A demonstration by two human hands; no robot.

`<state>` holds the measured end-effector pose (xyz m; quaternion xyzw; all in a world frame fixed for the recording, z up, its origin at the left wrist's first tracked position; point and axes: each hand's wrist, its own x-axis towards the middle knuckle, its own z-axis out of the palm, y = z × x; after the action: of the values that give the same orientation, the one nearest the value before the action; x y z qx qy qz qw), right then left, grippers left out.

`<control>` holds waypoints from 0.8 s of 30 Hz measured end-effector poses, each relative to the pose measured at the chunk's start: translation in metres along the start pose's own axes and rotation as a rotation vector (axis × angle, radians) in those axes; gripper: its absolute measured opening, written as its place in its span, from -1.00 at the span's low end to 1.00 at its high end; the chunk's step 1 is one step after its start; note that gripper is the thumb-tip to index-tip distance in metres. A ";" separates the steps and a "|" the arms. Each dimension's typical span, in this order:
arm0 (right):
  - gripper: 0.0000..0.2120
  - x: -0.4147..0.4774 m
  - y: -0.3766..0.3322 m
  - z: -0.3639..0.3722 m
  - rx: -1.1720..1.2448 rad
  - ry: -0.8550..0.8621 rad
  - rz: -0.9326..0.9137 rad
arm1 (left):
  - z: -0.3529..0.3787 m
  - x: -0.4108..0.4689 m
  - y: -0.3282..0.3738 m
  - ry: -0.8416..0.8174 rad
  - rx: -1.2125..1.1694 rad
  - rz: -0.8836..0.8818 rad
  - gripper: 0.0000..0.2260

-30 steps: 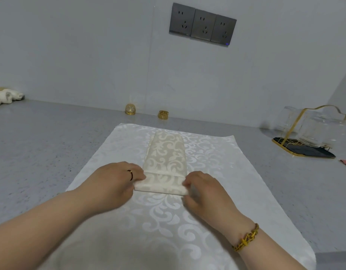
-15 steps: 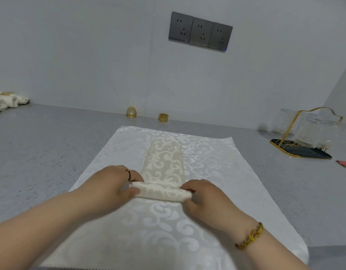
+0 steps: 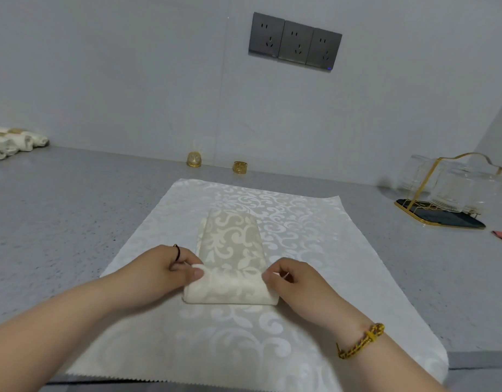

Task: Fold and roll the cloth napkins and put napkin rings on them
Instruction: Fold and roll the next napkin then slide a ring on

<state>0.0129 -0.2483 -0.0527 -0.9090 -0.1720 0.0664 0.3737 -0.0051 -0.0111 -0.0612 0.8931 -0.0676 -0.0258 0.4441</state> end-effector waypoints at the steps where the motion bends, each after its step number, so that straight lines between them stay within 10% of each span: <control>1: -0.88 0.003 0.000 0.003 -0.003 0.042 0.003 | 0.001 0.003 0.000 0.023 -0.009 -0.022 -0.95; 16: -0.85 0.016 0.005 0.009 -0.259 0.149 -0.274 | 0.006 0.049 0.003 0.305 0.056 -0.217 -0.78; 24: -0.40 0.011 0.019 0.001 -0.300 0.049 -0.364 | 0.014 0.067 0.002 0.383 0.129 -0.213 -0.83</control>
<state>0.0282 -0.2556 -0.0667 -0.9097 -0.3320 -0.0504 0.2443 0.0599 -0.0329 -0.0672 0.9103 0.1113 0.1018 0.3854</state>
